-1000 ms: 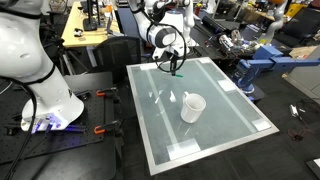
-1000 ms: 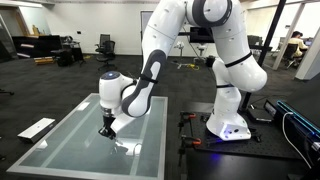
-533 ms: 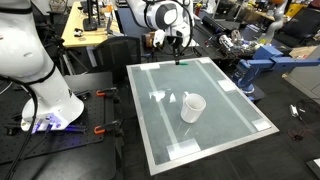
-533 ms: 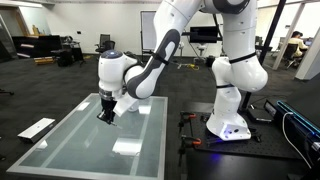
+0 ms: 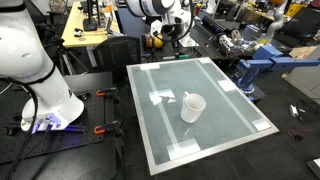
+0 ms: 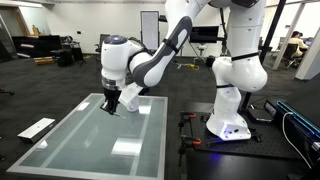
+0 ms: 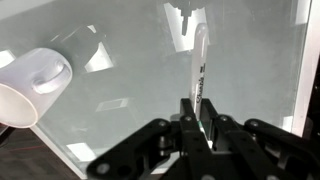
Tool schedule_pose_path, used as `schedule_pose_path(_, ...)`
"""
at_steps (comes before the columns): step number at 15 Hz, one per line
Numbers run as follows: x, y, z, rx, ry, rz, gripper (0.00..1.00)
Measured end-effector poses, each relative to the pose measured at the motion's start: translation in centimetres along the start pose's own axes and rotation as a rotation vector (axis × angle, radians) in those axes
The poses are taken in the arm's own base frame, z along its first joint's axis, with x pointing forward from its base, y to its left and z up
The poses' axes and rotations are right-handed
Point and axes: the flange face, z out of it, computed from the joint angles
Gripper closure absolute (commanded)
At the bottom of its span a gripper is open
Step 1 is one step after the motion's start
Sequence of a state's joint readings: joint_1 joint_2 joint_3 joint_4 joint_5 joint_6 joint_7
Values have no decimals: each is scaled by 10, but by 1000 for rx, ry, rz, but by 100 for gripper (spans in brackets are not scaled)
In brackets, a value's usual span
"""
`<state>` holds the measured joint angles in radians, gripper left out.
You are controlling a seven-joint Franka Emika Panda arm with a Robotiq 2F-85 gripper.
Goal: Pick up the marker from the table and put it in the cup
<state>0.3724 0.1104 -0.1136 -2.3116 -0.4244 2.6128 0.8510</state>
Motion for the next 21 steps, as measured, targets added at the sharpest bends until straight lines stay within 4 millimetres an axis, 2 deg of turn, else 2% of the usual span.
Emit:
schedule_pose_path(3, 0, 0, 1, -8, 7, 13, 97)
schedule_pose_path(6, 5, 3, 0, -68, 88, 88, 97)
schedule_pose_path(10, 9, 6, -3, -212, 207, 212, 97)
schedule_pose_path(17, 1, -4, -11, -468, 362, 439, 97)
schedule_pose_path(21, 3, -4, -9, -561, 446, 545, 97)
